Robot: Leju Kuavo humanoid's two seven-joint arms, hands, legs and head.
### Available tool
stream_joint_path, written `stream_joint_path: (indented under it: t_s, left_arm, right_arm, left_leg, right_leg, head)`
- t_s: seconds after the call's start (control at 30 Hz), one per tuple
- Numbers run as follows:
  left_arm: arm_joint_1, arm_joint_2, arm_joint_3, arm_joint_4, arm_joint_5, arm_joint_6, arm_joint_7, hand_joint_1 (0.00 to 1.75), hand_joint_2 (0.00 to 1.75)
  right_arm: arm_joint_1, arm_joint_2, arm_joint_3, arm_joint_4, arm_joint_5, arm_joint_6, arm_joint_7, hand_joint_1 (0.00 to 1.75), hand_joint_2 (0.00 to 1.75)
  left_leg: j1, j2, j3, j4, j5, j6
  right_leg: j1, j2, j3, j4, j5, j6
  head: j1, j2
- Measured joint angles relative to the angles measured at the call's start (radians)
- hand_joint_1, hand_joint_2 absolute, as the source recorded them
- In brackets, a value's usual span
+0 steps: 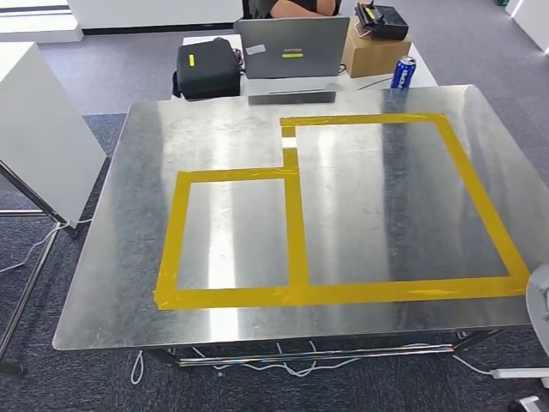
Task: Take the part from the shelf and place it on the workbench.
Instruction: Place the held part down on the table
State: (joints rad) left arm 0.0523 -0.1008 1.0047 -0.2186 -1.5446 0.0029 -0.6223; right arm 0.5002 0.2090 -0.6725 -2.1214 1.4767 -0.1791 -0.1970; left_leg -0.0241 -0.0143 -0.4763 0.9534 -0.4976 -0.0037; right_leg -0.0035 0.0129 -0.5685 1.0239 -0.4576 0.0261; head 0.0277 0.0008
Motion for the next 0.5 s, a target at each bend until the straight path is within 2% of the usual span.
stream_joint_path:
  t_s: [0.07, 0.17, 0.3, 0.5]
  left_arm:
    - [-0.005, 0.004, -0.013, 0.002, 0.000, -0.002, 0.003, 0.00, 1.75]
    - [-0.010, 0.008, -0.030, 0.004, 0.000, -0.002, 0.012, 0.00, 1.75]
    - [-0.017, 0.010, -0.054, 0.007, 0.000, -0.006, 0.027, 0.00, 1.75]
    - [-0.026, 0.014, -0.086, 0.012, 0.000, -0.007, 0.044, 0.00, 1.75]
  right_arm:
    - [0.018, -0.100, 0.170, 0.059, -0.025, -0.038, 0.186, 1.75, 1.75]
    - [0.019, -0.224, 0.379, 0.133, -0.055, -0.069, 0.331, 1.75, 1.75]
    - [-0.042, -0.329, 0.624, 0.257, -0.056, -0.082, 0.417, 1.75, 1.75]
    - [-0.190, -0.414, 0.930, 0.440, -0.084, -0.103, 0.455, 1.75, 1.75]
  left_leg:
    - [0.000, 0.000, 0.000, 0.000, 0.000, 0.000]
    - [0.000, 0.001, 0.001, 0.000, 0.000, 0.000]
    - [0.000, 0.001, 0.001, 0.000, 0.001, 0.001]
    - [0.001, 0.002, 0.002, 0.000, 0.003, 0.000]
  right_leg:
    - [0.000, 0.001, 0.000, -0.001, 0.000, 0.000]
    - [0.000, 0.001, 0.000, -0.001, 0.001, 0.001]
    - [0.000, 0.001, -0.001, -0.001, 0.002, 0.000]
    - [0.002, 0.004, 0.000, -0.001, 0.004, -0.001]
  head:
    - [0.000, 0.000]
    - [0.000, 0.000]
    - [0.000, 0.000]
    - [0.000, 0.000]
